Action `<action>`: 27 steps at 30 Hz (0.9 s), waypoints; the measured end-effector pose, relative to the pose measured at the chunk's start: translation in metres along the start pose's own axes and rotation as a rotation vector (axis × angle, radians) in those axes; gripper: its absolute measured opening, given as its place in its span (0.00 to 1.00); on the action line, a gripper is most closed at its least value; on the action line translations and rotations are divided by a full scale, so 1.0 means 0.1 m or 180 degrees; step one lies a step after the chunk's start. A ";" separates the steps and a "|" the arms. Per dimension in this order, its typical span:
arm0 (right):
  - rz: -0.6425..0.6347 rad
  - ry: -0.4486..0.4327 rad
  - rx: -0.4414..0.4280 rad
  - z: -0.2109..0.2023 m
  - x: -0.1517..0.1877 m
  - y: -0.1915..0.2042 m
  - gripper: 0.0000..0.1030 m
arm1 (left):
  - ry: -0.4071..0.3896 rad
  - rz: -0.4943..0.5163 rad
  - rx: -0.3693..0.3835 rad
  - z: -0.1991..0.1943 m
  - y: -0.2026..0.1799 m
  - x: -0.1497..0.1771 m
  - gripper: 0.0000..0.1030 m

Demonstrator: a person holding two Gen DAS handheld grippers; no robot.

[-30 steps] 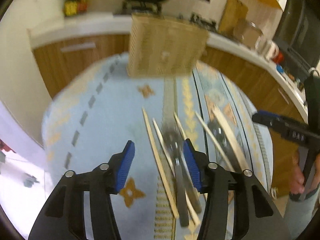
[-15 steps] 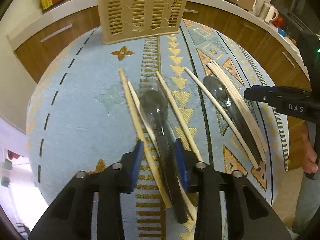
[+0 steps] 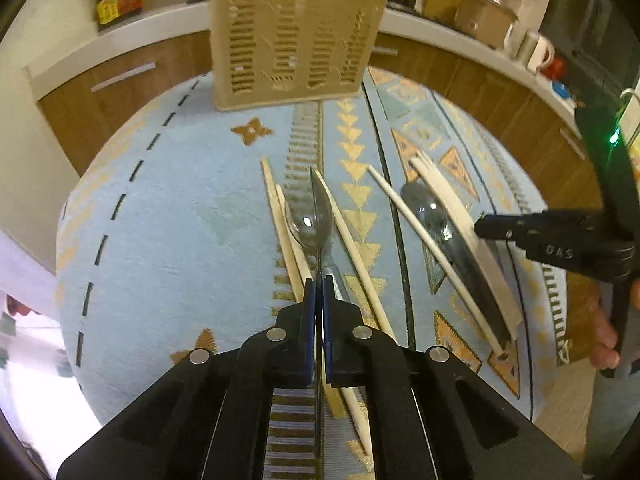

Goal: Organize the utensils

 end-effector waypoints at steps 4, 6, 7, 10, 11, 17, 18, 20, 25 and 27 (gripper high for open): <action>0.0024 0.0062 -0.0097 -0.01 0.02 0.04 0.10 | -0.0061 -0.0093 0.0064 -0.06 0.09 0.02 0.01; 0.0047 0.0094 -0.0135 -0.01 0.04 0.07 0.10 | -0.0093 -0.0149 0.0045 -0.11 0.17 0.03 0.01; 0.0044 0.0084 -0.0077 0.00 0.03 0.07 0.10 | -0.0103 -0.0189 0.0050 -0.13 0.22 0.05 0.01; -0.0004 0.0088 0.0014 0.01 0.02 0.08 0.10 | -0.0118 -0.0265 0.0020 -0.20 0.35 0.10 0.01; -0.0004 0.0107 0.0018 0.01 0.02 0.07 0.10 | -0.0123 -0.0255 -0.0008 -0.22 0.38 0.10 0.01; 0.0138 0.0241 0.0014 0.05 0.00 -0.06 0.10 | 0.0078 -0.0220 -0.0119 -0.15 0.47 0.20 0.02; 0.0101 0.0256 0.0025 0.06 -0.02 -0.04 0.10 | 0.0096 -0.0229 -0.0117 -0.13 0.49 0.21 0.02; 0.0021 0.0296 0.0005 0.09 -0.09 -0.01 0.15 | 0.0097 -0.0260 -0.0081 -0.13 0.50 0.20 0.02; -0.0033 0.0408 -0.0194 0.12 -0.21 0.01 0.29 | 0.0089 -0.0269 -0.0273 -0.18 0.61 0.17 0.30; -0.0120 0.0411 -0.0170 0.12 -0.22 0.02 0.29 | 0.0168 -0.0245 -0.0243 -0.15 0.61 0.17 0.30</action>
Point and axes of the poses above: each gripper's, at about its wrist camera, not at the fingertips, and z roughly the way its jaws point, y to its left, x to its underside, the point moved 10 cm from there along z, roughly the way its jaws point, and after that the axes turned 13 degrees about x, right-handed, at the moved point
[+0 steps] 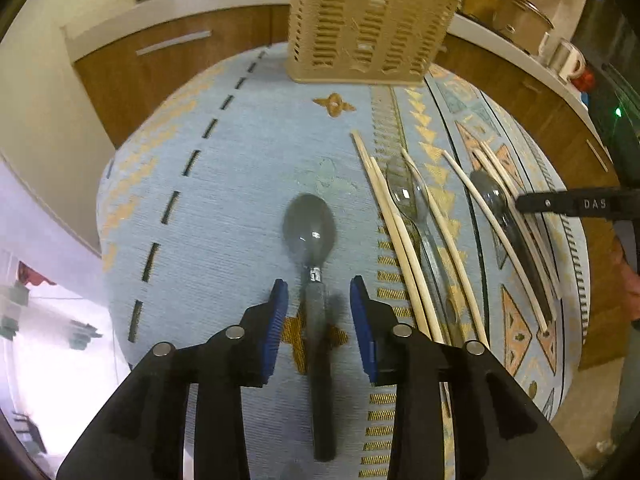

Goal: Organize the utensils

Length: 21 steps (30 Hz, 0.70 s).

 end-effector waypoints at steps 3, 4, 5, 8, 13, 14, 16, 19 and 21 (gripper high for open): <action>-0.0105 -0.0006 0.0050 0.00 0.02 0.02 0.29 | 0.0090 0.0116 -0.0121 0.06 -0.01 -0.01 0.30; -0.0151 -0.0011 0.0076 0.00 0.02 0.03 0.29 | 0.0123 0.0165 -0.0165 0.07 -0.03 -0.01 0.30; -0.0185 -0.0007 0.0092 0.00 0.02 0.04 0.29 | 0.0155 0.0229 -0.0232 0.09 -0.04 -0.02 0.30; -0.0185 0.0046 0.0079 0.02 -0.02 0.05 0.29 | 0.0229 0.0385 -0.0387 0.15 -0.07 -0.07 0.30; -0.0200 0.0128 0.0043 0.06 -0.06 0.15 0.13 | 0.0222 0.0462 -0.0460 0.17 -0.10 -0.10 0.09; -0.0199 0.0109 0.0055 0.05 -0.06 0.16 0.13 | 0.0207 0.0476 -0.0486 0.17 -0.10 -0.10 0.09; -0.0191 0.0029 0.0092 0.04 -0.07 0.16 0.07 | 0.0175 0.0445 -0.0485 0.16 -0.09 -0.11 0.09; -0.0153 -0.0092 0.0095 -0.02 -0.08 0.14 0.00 | 0.0052 0.0351 -0.0338 0.11 -0.11 -0.15 0.09; -0.0118 -0.0144 0.0036 -0.06 -0.10 0.13 0.00 | -0.0066 0.0296 -0.0226 0.05 -0.13 -0.22 0.09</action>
Point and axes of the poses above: each gripper's, at about its wrist camera, not at the fingertips, and z roughly the way its jaws point, y to its left, x to its underside, the point moved 10 cm from there along z, roughly the way its jaws point, and after that the axes turned 13 degrees about x, right-handed, at the moved point
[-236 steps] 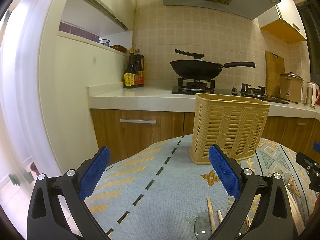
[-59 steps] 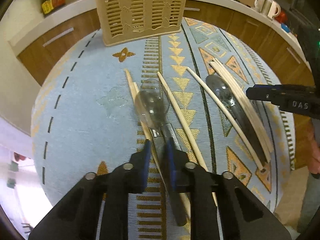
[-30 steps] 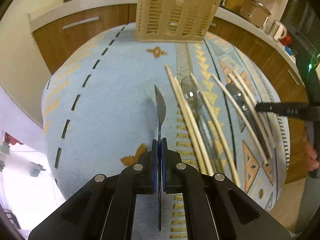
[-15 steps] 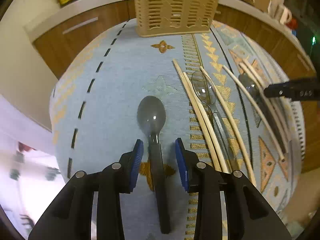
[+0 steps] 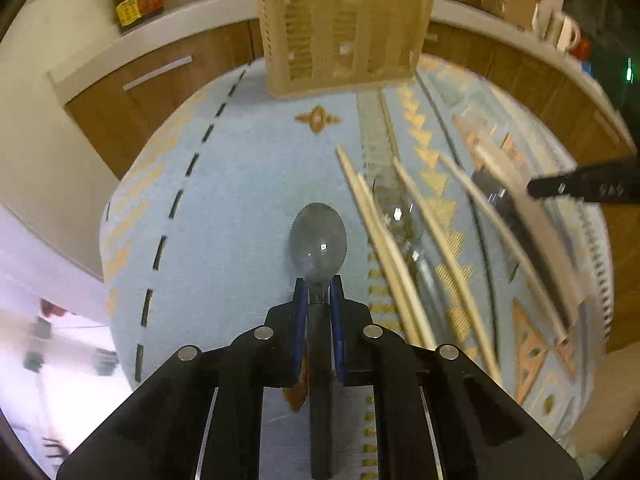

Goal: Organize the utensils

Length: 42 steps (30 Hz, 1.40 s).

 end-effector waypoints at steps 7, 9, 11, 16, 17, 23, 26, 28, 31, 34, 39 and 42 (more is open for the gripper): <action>0.0098 -0.0255 -0.0023 -0.18 -0.07 -0.28 0.00 | -0.0107 -0.0003 0.0112 -0.06 -0.07 -0.10 0.09; 0.0079 -0.0201 -0.0082 -0.17 -0.04 -0.27 0.08 | -0.0099 -0.0031 0.0138 -0.03 -0.07 -0.10 0.09; 0.0055 -0.0102 -0.0161 -0.12 0.03 -0.25 0.44 | -0.0085 -0.0064 0.0159 0.00 -0.06 -0.09 0.09; -0.0085 -0.0145 -0.0013 -0.11 0.16 -0.16 0.31 | -0.0086 -0.0061 0.0198 0.02 -0.06 -0.07 0.09; -0.0091 -0.0113 0.0002 -0.09 0.17 -0.16 0.28 | -0.0092 -0.0058 0.0193 0.01 -0.06 -0.07 0.09; -0.0093 -0.0064 0.0141 0.02 0.22 -0.13 0.23 | -0.0129 -0.0102 0.0209 -0.01 -0.01 -0.07 0.09; -0.0077 -0.0075 0.0195 0.05 0.22 -0.12 0.23 | -0.0123 -0.0118 0.0214 0.01 0.01 -0.05 0.09; -0.0068 -0.0080 0.0247 0.07 0.21 -0.09 0.23 | -0.0116 -0.0128 0.0220 0.02 0.01 -0.04 0.09; -0.0057 -0.0083 0.0281 0.06 0.22 -0.04 0.23 | -0.0117 -0.0132 0.0223 0.02 0.02 -0.04 0.09; -0.0078 -0.0078 0.0306 0.07 0.23 0.00 0.23 | -0.0130 -0.0144 0.0223 0.00 0.04 -0.04 0.09; -0.0172 -0.0077 0.0403 0.07 0.27 0.04 0.23 | -0.0140 -0.0156 0.0229 -0.01 0.05 -0.04 0.09; -0.0210 -0.0032 0.0464 0.14 0.17 0.11 0.23 | -0.0165 -0.0146 0.0232 -0.01 0.03 -0.07 0.09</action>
Point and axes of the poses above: each gripper's, at about its wrist camera, not at the fingertips, and z roughly the way its jaws point, y to its left, x to its underside, the point moved 10 cm from there along z, roughly the way its jaws point, and after that the axes turned 13 degrees about x, right-handed, at the moved point
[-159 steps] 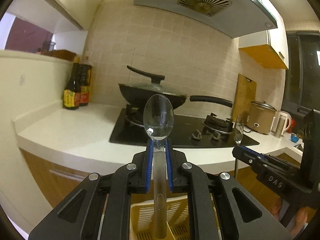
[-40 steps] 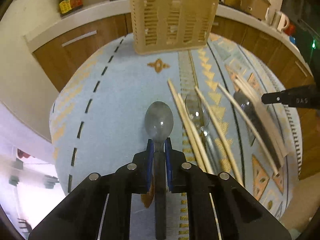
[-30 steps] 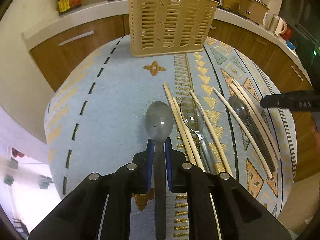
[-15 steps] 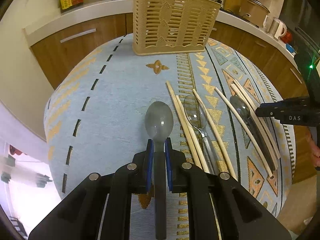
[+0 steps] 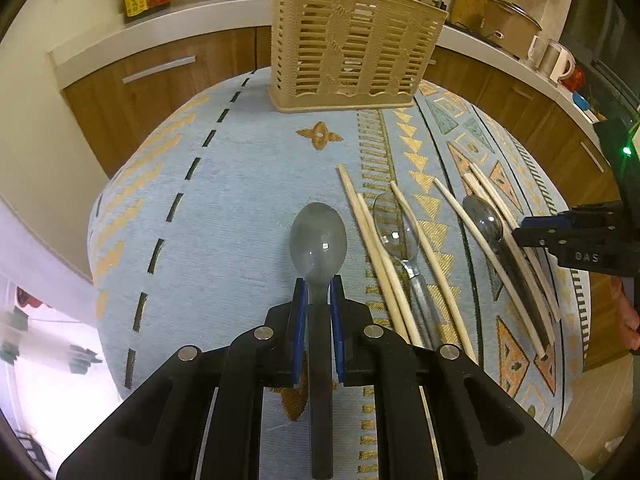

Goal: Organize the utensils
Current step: 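Lift the spoon with the left tool while the right tool carries chopsticks over the holder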

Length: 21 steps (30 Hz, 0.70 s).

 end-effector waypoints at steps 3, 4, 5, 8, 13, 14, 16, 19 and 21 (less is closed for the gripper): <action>-0.0003 0.0153 -0.0049 0.04 -0.08 0.02 0.23 | -0.0049 0.0036 0.0004 -0.04 -0.05 -0.05 0.09; -0.0030 0.0186 -0.0034 0.05 -0.09 0.02 0.15 | -0.0068 0.0048 -0.0001 -0.06 -0.07 -0.07 0.09; -0.0090 0.0167 0.0020 0.05 -0.10 0.01 0.10 | -0.0101 0.0060 -0.0007 -0.09 -0.08 -0.09 0.09; -0.0078 0.0165 -0.0061 0.04 -0.09 0.00 0.09 | -0.0215 0.0063 -0.0002 -0.18 -0.11 -0.16 0.09; 0.0035 -0.0118 -0.0267 -0.16 -0.11 -0.07 0.09 | -0.0502 0.0096 0.0030 -0.39 -0.17 -0.39 0.09; 0.0046 -0.0217 -0.0303 -0.25 -0.13 -0.08 0.09 | -0.0572 0.0106 0.0034 -0.44 -0.19 -0.46 0.09; 0.0051 -0.0445 -0.0393 -0.44 -0.19 -0.09 0.09 | -0.0720 0.0120 0.0061 -0.55 -0.23 -0.60 0.09; 0.0063 -0.0782 -0.0540 -0.74 -0.34 -0.10 0.09 | -0.0936 0.0136 0.0135 -0.71 -0.31 -0.82 0.09; 0.0110 -0.1034 -0.0652 -0.95 -0.52 -0.12 0.09 | -0.1082 0.0170 0.0174 -0.82 -0.37 -1.01 0.09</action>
Point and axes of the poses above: each gripper's, at about its wrist camera, not at the fingertips, and z roughly the way its jaws point, y to its left, x to its underside, the point moved 10 cm from there along z, roughly the way its jaws point, and after that the axes turned 13 degrees about x, right-handed, at the moved point
